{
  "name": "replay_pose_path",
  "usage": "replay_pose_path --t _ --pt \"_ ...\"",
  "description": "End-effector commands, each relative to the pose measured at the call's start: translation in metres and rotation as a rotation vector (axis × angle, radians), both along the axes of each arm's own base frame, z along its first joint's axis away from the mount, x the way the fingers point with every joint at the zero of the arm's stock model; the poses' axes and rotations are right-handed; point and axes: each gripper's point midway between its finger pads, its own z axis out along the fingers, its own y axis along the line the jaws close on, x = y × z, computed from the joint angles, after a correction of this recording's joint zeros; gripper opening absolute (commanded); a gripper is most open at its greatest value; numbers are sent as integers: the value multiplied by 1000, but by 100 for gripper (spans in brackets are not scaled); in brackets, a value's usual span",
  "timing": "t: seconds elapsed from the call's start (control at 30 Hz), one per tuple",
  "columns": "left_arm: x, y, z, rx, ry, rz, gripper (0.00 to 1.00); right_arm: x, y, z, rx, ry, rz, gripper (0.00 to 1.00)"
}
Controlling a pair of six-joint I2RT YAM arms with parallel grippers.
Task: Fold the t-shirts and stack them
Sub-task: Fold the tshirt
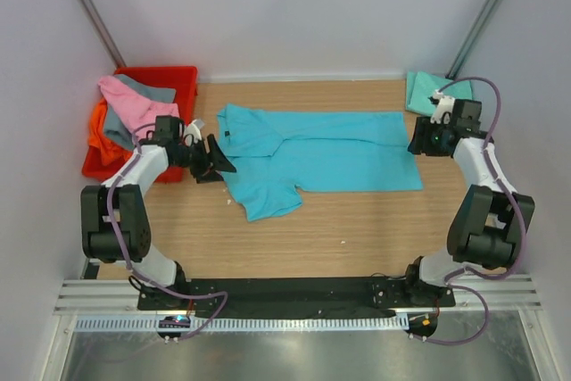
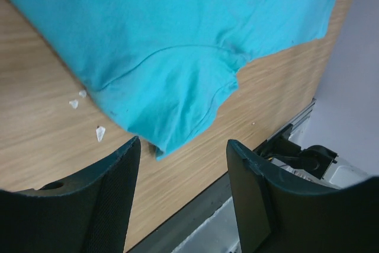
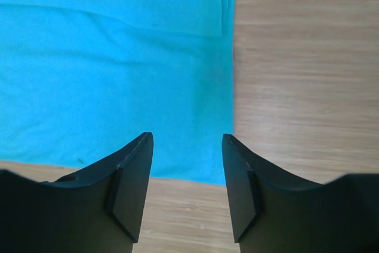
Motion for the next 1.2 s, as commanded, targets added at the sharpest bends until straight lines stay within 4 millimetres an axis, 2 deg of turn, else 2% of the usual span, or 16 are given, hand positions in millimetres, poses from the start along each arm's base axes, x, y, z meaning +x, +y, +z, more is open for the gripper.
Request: replay_pose_path --t 0.0,0.03,0.07,0.1,0.13,0.17,0.27,0.33,0.4,0.53,0.67,0.7,0.83,1.0,1.17 --pt "13 0 45 -36 -167 69 61 -11 -13 -4 234 28 -50 55" --pt "3 -1 35 -34 -144 77 62 -13 3 4 406 11 9 53" --pt "-1 -1 33 -29 -149 92 64 -16 6 7 528 22 -10 52" --pt "-1 0 41 -27 -207 96 64 -16 -3 2 615 41 -52 51" --pt "-10 -1 31 -24 -192 95 64 -17 -1 2 676 50 -50 57" --pt "-13 0 30 -25 -199 97 64 -19 8 7 761 52 -1 61" --pt "-19 2 32 -6 -226 113 66 -22 6 -19 796 144 -42 63" --pt "-21 8 23 32 -190 143 69 -28 1 -43 803 214 -97 56" --pt "-24 11 13 46 -163 154 73 -37 4 -54 827 273 -98 56" --pt "-28 14 -9 65 -90 185 73 -48 0 -75 801 346 -108 54" --pt "-33 13 -33 64 -2 194 71 -53 -15 -75 700 335 -121 54" --pt "-34 13 -35 63 8 192 70 -52 -18 -68 665 318 -116 55" --pt "-36 12 -44 62 42 189 67 -61 -31 -62 537 322 -116 57" --pt "-48 -2 -63 109 82 137 67 -72 -37 -69 473 352 -123 58" --pt "-50 -11 -72 104 124 109 68 -76 -39 -83 466 394 -133 58"
